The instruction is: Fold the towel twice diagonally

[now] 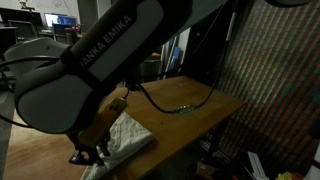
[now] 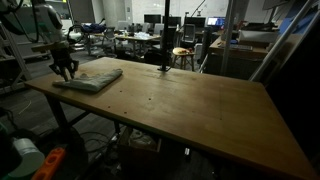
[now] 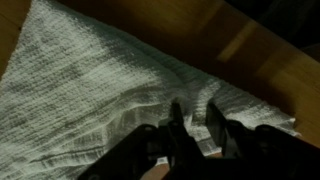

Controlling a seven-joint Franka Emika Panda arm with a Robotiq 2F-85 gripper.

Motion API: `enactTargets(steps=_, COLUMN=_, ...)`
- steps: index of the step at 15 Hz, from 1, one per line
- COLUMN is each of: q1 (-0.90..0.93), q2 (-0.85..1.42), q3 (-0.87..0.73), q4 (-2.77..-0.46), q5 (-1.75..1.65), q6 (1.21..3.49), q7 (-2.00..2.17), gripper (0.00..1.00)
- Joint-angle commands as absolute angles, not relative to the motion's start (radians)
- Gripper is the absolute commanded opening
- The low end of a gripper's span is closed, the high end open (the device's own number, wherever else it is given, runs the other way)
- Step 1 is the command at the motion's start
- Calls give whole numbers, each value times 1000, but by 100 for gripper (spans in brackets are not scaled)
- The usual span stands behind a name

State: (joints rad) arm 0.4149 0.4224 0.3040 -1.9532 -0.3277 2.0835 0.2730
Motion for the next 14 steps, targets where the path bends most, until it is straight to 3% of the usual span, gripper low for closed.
enactTargets(steps=1, q1=446, q2=381, q3=285, q4=-1945, q5=-310, q6=2064, q7=299, gripper=64)
enactTargets(steps=6, q1=431, q2=269, q3=288, q4=-2018, q5=-305, q6=2083, q7=326, gripper=99)
enactTargets(steps=14, q1=346, q2=-17, q3=270, q4=-2242, q5=-309, q6=2148, q7=283, gripper=99)
